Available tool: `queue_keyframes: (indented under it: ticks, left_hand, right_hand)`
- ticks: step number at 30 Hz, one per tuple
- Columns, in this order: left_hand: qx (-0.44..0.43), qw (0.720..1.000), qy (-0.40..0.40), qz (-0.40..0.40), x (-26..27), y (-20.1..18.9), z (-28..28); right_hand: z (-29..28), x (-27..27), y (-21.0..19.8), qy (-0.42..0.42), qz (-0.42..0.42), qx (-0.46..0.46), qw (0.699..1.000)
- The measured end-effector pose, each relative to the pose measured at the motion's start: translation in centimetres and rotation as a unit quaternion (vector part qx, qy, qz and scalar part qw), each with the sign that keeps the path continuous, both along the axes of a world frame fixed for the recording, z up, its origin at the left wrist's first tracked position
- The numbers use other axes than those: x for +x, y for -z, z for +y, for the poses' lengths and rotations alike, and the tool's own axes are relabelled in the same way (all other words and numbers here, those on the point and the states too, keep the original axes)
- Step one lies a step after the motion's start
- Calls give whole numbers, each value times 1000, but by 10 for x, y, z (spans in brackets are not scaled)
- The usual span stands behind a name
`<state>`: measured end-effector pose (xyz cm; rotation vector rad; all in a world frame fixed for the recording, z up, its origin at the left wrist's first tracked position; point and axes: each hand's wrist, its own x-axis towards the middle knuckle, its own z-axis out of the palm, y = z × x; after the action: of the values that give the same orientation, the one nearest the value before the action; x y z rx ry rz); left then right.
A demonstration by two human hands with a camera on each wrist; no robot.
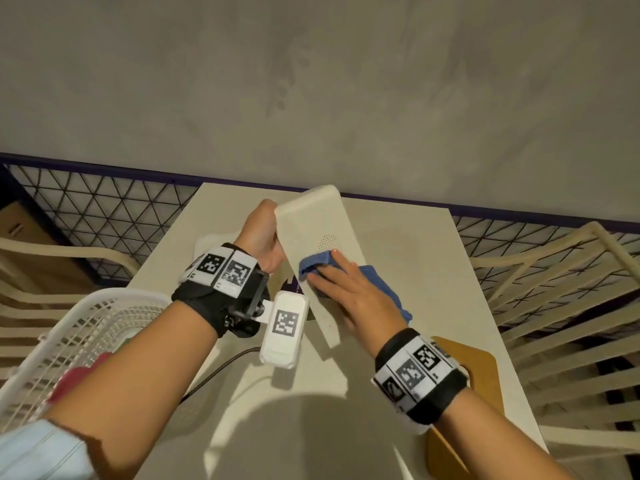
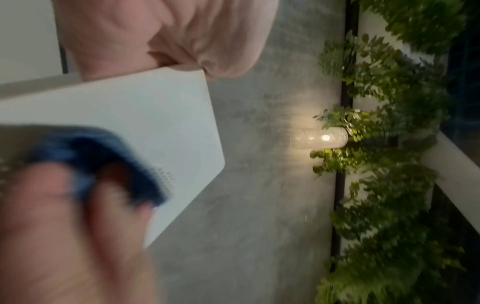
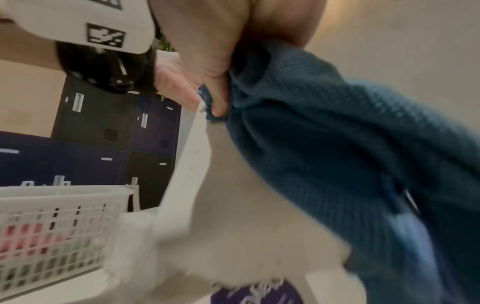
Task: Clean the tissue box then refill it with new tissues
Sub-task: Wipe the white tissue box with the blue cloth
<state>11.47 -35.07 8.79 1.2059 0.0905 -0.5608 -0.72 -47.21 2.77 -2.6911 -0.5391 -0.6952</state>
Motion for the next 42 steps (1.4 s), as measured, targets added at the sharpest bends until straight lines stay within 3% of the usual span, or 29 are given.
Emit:
queue_keyframes:
  ticks: [3, 5, 9, 11, 13, 15, 17, 19, 20, 24, 27, 30, 33, 36, 39, 42]
  left_hand:
    - [17, 1000, 14, -6, -7, 2, -8]
    - [34, 999, 16, -18, -8, 4, -13]
    - [14, 999, -25, -25, 4, -3, -5]
    - [3, 998, -53, -34, 13, -5, 4]
    - [16, 997, -57, -45, 19, -6, 10]
    - [4, 997, -46, -57, 16, -10, 10]
    - [-68, 996, -4, -51, 6, -17, 6]
    - [-147, 985, 82, -46, -10, -19, 1]
    - [-147, 981, 117, -58, -19, -19, -3]
    - [82, 958, 190, -198, -50, -5, -19]
    - [85, 962, 166, -200, -56, 9, -23]
    - [45, 977, 160, -131, -60, 13, -19]
    - [-29, 988, 128, -81, -57, 12, -28]
    - [-60, 995, 77, -9, -52, 12, -30]
    - [-99, 986, 125, 54, -49, 9, -26]
    - [-94, 989, 112, 28, -44, 6, -27]
  right_hand:
    - [3, 12, -20, 68, -12, 46, 997]
    - [11, 23, -29, 60, -14, 51, 997]
    - [13, 11, -5, -15, 55, 3, 998]
    - [-2, 2, 0, 1, 72, 12, 997]
    - [-14, 2, 1, 54, 38, 90, 994]
    - [-21, 4, -6, 123, 50, 271, 953]
    - [-27, 8, -7, 156, 110, 408, 893]
    - [-31, 12, -6, 165, 141, 500, 839]
    - [-31, 14, -7, 164, 148, 530, 819]
    - [-22, 17, -5, 178, 158, 582, 778]
    - [-20, 15, -6, 203, 140, 606, 756]
    - [-15, 10, -13, 203, 81, 547, 808]
    - [2, -5, -15, 68, 88, 466, 878]
    - [0, -20, -7, -18, 99, 276, 956]
    - [-20, -9, -18, 13, 98, 224, 970]
    - [-9, -3, -31, 31, 74, 205, 976]
